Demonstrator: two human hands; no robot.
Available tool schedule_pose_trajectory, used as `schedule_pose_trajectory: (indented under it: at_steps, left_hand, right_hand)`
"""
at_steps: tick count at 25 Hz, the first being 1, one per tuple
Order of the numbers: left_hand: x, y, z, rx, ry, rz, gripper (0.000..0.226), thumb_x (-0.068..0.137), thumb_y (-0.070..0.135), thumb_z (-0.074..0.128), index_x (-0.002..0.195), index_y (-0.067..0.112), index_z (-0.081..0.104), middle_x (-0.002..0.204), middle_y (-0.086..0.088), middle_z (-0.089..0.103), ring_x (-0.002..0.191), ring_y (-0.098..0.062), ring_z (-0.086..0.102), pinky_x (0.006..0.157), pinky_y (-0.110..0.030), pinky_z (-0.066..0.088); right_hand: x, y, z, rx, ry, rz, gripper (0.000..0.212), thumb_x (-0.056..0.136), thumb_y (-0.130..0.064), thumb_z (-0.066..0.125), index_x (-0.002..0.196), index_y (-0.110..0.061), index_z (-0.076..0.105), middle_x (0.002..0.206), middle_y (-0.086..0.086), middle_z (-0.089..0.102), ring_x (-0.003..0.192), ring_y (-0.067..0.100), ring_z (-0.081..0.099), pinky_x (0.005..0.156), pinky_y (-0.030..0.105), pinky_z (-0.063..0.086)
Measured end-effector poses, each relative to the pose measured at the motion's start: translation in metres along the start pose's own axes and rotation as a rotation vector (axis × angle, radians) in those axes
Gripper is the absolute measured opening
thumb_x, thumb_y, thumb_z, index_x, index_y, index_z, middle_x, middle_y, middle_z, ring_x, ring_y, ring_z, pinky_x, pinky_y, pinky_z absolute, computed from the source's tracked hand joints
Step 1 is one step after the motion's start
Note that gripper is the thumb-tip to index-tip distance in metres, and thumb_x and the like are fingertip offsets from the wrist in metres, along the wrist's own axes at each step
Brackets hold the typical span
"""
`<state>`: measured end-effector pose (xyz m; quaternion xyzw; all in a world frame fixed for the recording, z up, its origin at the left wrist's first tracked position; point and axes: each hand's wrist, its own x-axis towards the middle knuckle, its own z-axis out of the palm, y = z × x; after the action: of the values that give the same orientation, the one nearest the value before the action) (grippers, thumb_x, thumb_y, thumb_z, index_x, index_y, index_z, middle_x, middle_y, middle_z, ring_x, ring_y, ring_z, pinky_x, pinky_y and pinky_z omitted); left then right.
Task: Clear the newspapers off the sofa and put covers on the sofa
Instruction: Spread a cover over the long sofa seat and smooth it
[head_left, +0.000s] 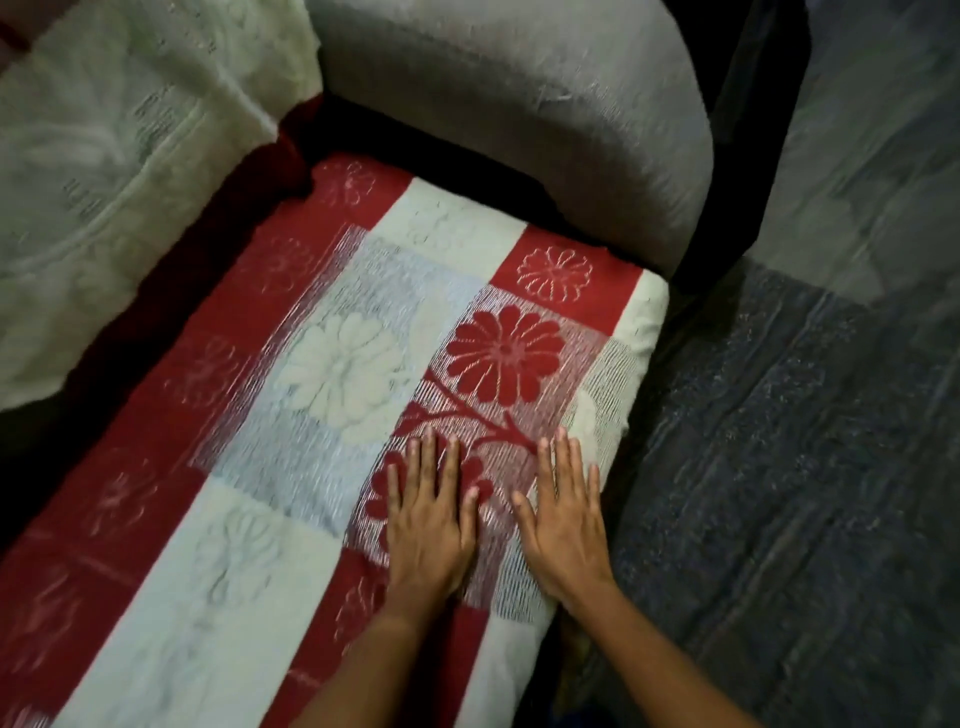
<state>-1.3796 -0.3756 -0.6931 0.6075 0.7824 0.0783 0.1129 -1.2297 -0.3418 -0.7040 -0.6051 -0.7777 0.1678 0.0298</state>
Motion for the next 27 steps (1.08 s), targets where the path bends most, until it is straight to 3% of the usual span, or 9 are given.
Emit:
schedule_pose_trajectory:
  at_steps: [12, 17, 24, 27]
  left_hand:
    - [-0.241, -0.061, 0.007, 0.013, 0.044, -0.223, 0.057, 0.097, 0.047, 0.015, 0.146, 0.02, 0.022, 0.153, -0.009, 0.023, 0.142, -0.019, 0.01, 0.116, -0.037, 0.0]
    - [-0.347, -0.105, -0.01, -0.001, 0.051, -0.43, 0.058, 0.094, 0.046, 0.021, 0.147, 0.022, 0.017, 0.154, -0.008, 0.018, 0.142, -0.022, 0.012, 0.115, -0.037, -0.004]
    - [-0.508, -0.194, -0.026, 0.021, 0.104, -0.624, 0.057, 0.095, 0.046, 0.026, 0.147, 0.027, 0.014, 0.154, -0.003, 0.013, 0.142, -0.016, 0.006, 0.115, -0.035, -0.005]
    - [-0.557, -0.22, -0.029, -0.028, 0.105, -0.639, 0.057, 0.093, 0.045, 0.029, 0.147, 0.03, 0.018, 0.154, 0.0, 0.013, 0.142, -0.017, 0.009, 0.114, -0.035, -0.002]
  right_hand:
    - [-0.186, -0.064, 0.04, -0.079, -0.101, -0.343, 0.065, 0.095, -0.043, 0.024, 0.147, -0.007, 0.012, 0.155, 0.012, 0.015, 0.144, 0.022, 0.01, 0.113, 0.041, 0.009]
    - [-0.269, -0.111, 0.06, -0.121, -0.183, -0.526, 0.065, 0.095, -0.043, 0.026, 0.146, -0.004, 0.019, 0.153, 0.015, 0.02, 0.142, 0.026, 0.016, 0.112, 0.041, 0.009]
    - [-0.388, -0.223, 0.105, -0.124, -0.295, -0.687, 0.066, 0.097, -0.046, 0.016, 0.147, -0.003, 0.013, 0.155, 0.013, 0.007, 0.144, 0.026, 0.008, 0.114, 0.043, -0.002]
    - [-0.429, -0.265, 0.123, -0.137, -0.317, -0.709, 0.068, 0.096, -0.048, 0.006, 0.147, -0.004, 0.009, 0.155, 0.012, 0.001, 0.144, 0.026, 0.004, 0.117, 0.048, 0.004]
